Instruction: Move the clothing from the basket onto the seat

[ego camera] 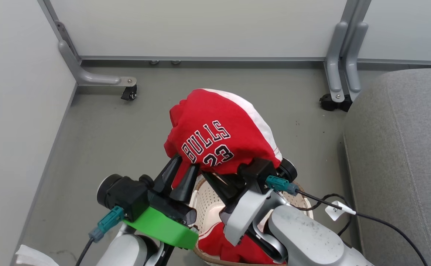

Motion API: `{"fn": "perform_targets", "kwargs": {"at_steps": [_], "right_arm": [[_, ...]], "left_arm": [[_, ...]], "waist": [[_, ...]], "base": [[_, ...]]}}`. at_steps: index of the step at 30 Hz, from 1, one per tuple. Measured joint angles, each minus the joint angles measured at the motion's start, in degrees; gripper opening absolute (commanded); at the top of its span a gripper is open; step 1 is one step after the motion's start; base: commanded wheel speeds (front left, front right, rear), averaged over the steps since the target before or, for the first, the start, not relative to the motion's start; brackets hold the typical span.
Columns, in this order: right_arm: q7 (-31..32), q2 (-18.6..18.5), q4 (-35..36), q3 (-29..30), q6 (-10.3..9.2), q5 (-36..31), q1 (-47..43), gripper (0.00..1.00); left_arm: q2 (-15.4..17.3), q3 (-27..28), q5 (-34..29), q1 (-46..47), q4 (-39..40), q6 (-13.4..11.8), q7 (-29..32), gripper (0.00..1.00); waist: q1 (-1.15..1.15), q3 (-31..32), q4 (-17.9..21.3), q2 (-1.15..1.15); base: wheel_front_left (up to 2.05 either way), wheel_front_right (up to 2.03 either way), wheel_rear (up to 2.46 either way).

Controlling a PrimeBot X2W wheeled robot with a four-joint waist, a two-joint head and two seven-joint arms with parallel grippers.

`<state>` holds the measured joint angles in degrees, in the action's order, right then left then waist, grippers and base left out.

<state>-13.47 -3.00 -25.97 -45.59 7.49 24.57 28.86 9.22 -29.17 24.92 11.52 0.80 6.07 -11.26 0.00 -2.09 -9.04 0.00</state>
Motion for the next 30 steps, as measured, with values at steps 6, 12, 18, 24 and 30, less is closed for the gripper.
{"fn": "perform_targets", "kwargs": {"at_steps": [6, 12, 18, 24, 30], "right_arm": [[-1.08, 0.07, -1.13, -0.85, 0.00, 1.40, 0.92, 0.00], [-1.26, 0.10, -1.48, -0.81, 0.00, 1.94, 1.14, 0.00], [-1.35, 0.10, -1.47, 0.12, 0.00, 1.83, 1.40, 0.00], [-1.55, 0.11, -1.12, 1.32, 0.00, 1.23, 1.41, 0.00], [-1.57, 0.11, -0.76, 2.23, 0.00, 0.51, 1.40, 0.00]], "left_arm": [[0.40, 0.03, 0.01, 0.00, -0.15, -0.64, 0.12, 0.06], [0.52, 0.19, -0.03, -0.04, 0.21, -1.66, 0.16, 1.00], [0.80, 0.34, -0.69, -0.08, 0.73, -2.64, 0.01, 1.00], [1.34, 0.64, -1.35, -0.24, 0.68, -4.11, 0.01, 1.00], [2.35, 0.65, -2.05, -0.63, 0.01, -5.09, 0.18, 1.00]], "waist": [[0.00, 0.23, 0.40, 0.00], [0.00, 0.40, 0.45, 0.00], [0.00, 0.32, 0.54, 0.00], [0.00, 0.28, 0.64, 0.00], [0.00, 0.30, 0.60, 0.00]], "base": [[0.00, 0.00, 0.00], [0.00, 0.00, 0.00], [0.00, 0.00, 0.00], [0.00, 0.00, 0.00], [0.00, 0.00, 0.00]]}}
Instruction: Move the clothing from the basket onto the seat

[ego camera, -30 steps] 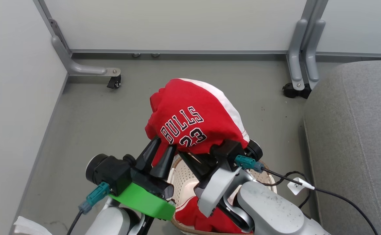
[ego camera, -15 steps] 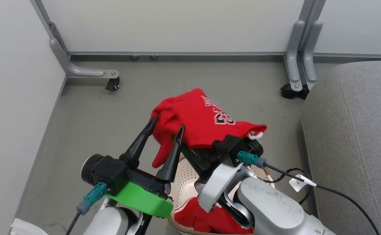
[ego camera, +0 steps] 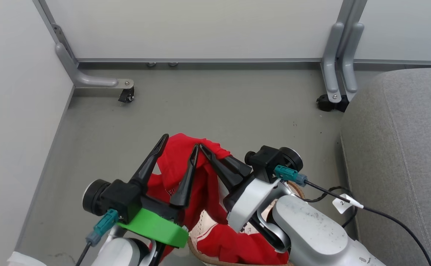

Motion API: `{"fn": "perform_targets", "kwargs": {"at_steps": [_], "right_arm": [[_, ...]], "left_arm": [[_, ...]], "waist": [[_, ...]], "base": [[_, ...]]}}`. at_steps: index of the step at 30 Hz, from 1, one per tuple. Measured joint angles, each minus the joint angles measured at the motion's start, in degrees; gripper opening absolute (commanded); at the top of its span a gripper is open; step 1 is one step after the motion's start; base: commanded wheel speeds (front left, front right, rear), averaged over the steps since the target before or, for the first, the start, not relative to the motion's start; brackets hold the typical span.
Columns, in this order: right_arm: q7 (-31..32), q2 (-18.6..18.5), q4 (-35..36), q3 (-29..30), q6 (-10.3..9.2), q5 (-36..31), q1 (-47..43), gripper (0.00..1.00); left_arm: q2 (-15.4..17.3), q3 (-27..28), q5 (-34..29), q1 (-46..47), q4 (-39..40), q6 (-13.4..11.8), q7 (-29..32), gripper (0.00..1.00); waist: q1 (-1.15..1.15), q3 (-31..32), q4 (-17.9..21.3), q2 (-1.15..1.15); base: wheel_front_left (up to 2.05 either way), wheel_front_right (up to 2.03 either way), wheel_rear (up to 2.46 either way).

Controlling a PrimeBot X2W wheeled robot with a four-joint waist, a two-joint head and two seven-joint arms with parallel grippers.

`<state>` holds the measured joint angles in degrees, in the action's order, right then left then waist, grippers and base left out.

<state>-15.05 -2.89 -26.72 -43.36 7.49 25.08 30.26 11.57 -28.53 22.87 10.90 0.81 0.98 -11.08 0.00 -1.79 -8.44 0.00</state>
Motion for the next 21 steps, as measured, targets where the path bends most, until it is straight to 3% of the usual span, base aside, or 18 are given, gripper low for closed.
{"fn": "perform_targets", "kwargs": {"at_steps": [10, 21], "right_arm": [[0.00, 0.01, -0.08, 2.64, 0.00, -0.76, -0.07, 0.00], [0.00, -0.55, -0.67, 8.16, 0.00, -2.63, -0.06, 0.00]], "left_arm": [[1.81, -2.14, -1.72, -1.87, -1.91, -0.40, 1.82, 1.00], [2.53, -4.71, -1.83, -3.32, -2.52, 0.79, 2.42, 1.00]], "waist": [[0.00, -0.08, 0.82, 0.00], [0.00, -1.18, 4.91, 0.00]], "base": [[0.00, 0.00, 0.00], [0.00, 0.00, 0.00]]}}
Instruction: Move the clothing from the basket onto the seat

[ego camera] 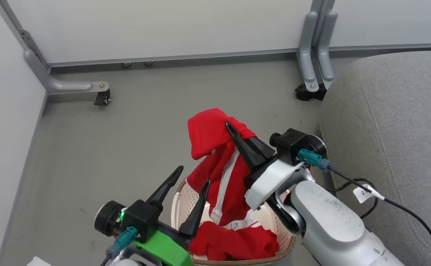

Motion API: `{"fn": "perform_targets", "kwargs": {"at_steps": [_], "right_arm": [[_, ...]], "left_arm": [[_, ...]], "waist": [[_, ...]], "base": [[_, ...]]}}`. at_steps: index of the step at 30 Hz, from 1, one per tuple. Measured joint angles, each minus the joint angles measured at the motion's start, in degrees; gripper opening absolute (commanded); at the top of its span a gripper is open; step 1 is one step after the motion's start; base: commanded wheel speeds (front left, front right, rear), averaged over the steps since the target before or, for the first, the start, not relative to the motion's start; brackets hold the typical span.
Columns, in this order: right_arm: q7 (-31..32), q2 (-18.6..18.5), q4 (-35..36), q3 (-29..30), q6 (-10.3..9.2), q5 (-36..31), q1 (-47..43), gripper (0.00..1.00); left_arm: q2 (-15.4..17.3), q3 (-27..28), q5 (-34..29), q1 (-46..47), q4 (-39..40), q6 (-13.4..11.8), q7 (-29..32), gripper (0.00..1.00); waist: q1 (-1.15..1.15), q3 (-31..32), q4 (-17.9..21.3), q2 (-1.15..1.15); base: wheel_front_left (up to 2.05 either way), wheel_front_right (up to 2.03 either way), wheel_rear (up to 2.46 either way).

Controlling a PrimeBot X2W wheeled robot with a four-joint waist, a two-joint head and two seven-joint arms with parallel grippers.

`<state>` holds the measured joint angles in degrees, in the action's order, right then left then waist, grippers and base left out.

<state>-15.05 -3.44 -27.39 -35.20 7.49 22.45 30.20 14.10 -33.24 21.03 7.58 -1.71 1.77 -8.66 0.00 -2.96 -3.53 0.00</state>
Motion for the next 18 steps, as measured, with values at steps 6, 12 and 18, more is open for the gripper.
{"fn": "perform_targets", "kwargs": {"at_steps": [6, 12, 18], "right_arm": [[-0.01, -0.91, 0.08, 3.75, 0.00, -1.14, -0.38, 0.00], [0.00, -1.66, 0.57, 7.82, 0.00, -2.40, -0.76, 0.00], [0.00, -2.18, 1.19, 12.87, 0.00, -3.54, -1.48, 0.00]], "left_arm": [[0.40, -0.97, -0.44, 0.04, 0.62, 0.57, 0.00, 1.00], [0.99, -2.25, -1.03, 0.29, 1.87, 1.08, 0.40, 1.00], [1.35, -3.52, -1.67, 1.03, 3.43, 1.34, 1.03, 1.00]], "waist": [[0.00, -0.83, 3.17, 0.00], [0.00, -1.92, 7.04, 0.00], [0.00, -3.39, 11.99, 0.00]], "base": [[0.00, 0.00, 0.00], [0.00, 0.00, 0.00], [0.00, 0.00, 0.00]]}}
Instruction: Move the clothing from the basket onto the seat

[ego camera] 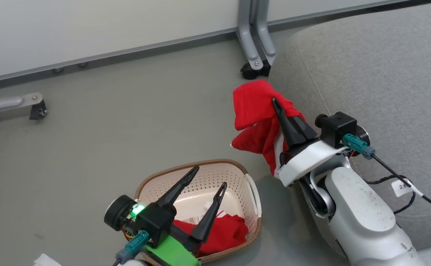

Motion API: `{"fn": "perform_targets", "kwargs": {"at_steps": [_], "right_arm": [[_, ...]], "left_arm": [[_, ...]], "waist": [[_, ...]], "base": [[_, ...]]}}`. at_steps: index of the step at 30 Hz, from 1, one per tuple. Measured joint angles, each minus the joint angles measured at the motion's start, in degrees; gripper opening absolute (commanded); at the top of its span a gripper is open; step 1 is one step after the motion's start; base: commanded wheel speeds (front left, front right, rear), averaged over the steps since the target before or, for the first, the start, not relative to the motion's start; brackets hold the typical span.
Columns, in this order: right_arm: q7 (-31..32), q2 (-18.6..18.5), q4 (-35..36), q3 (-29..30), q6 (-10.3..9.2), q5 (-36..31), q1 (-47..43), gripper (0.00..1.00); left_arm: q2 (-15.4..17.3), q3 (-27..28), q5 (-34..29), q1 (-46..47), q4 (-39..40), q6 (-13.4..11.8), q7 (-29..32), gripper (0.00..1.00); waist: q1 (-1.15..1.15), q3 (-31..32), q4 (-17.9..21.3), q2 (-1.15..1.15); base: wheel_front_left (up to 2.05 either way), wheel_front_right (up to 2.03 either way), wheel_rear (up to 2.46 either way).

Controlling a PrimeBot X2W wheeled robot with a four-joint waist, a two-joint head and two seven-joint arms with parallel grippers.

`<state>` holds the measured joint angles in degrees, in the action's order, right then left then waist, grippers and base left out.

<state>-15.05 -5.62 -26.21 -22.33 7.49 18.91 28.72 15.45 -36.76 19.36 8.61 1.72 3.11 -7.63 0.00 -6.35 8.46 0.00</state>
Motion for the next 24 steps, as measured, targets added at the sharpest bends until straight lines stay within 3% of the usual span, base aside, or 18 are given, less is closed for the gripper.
{"fn": "perform_targets", "kwargs": {"at_steps": [14, 24], "right_arm": [[-0.01, -0.45, 2.52, 12.29, 0.00, -2.85, -2.68, 0.00], [0.00, -2.31, 4.80, 22.78, 0.00, -3.39, 1.03, 0.00]], "left_arm": [[1.47, -1.25, -1.03, 1.80, 2.81, 0.48, 1.75, 1.00], [2.65, -1.55, -1.98, 5.15, 4.99, 0.94, 2.88, 1.00]], "waist": [[0.00, -3.88, 11.66, 0.00], [0.00, -9.64, 14.52, 0.00]], "base": [[0.00, 0.00, 0.00], [0.00, 0.00, 0.00]]}}
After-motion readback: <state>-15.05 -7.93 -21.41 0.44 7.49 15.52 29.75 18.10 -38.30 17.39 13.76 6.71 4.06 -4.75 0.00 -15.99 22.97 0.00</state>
